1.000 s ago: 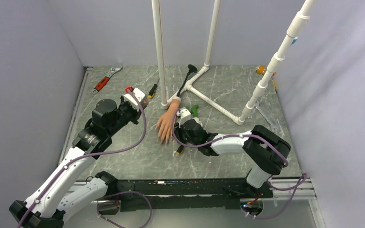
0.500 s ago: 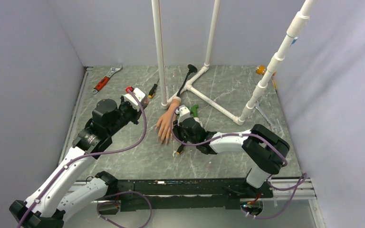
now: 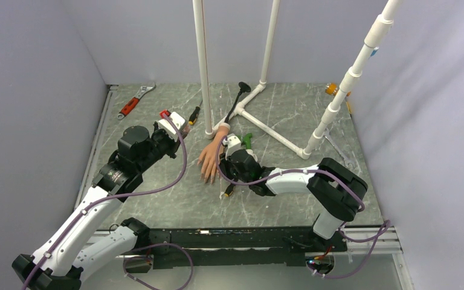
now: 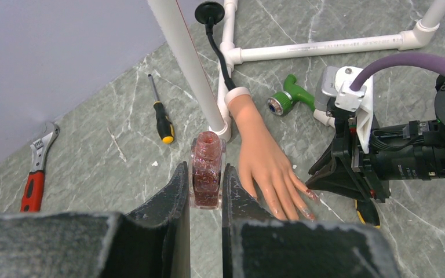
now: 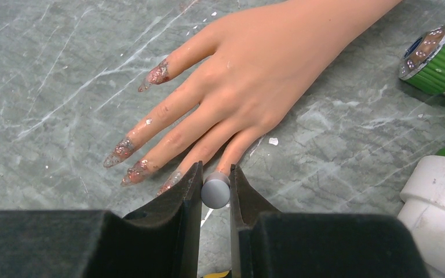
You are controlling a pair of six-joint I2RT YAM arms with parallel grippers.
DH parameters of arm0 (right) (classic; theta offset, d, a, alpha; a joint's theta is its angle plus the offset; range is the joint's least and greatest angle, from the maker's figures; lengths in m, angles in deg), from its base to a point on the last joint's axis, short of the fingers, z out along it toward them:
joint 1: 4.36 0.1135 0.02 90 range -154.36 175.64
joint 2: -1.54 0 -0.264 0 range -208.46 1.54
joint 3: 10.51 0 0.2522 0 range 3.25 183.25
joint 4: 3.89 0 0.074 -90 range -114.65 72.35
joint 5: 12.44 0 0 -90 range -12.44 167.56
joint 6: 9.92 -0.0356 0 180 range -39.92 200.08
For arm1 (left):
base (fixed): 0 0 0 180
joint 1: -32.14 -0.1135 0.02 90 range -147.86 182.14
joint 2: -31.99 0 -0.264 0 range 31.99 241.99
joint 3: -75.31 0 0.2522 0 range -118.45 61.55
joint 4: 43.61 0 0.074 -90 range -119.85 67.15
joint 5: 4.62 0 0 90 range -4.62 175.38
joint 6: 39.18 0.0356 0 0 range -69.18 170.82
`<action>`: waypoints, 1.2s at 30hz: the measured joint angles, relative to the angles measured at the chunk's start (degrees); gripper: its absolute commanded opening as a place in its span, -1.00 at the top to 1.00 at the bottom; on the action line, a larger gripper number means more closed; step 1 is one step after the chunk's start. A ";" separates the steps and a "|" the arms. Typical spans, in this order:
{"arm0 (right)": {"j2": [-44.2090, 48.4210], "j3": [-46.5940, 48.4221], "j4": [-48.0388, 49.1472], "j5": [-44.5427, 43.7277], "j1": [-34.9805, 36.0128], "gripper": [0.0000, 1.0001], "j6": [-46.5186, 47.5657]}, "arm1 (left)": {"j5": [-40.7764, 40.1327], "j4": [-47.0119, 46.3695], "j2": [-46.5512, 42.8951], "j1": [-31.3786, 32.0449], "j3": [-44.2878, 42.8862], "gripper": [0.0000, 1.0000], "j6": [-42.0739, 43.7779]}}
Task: Paint the nails
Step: Paint the nail polish on the nail.
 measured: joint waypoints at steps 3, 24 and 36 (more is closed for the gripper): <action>-0.02 0.00 -0.17 0.22 0.02 1.00 0.00 | 0.00 0.00 0.00 0.00 0.00 1.00 0.00; -0.02 -0.02 -2.64 1.46 0.85 1.00 -0.04 | 0.00 0.00 0.00 0.00 0.00 1.00 0.00; -0.02 -0.07 -2.93 1.86 0.98 1.00 -0.04 | 0.00 0.00 0.00 0.00 0.00 1.00 0.00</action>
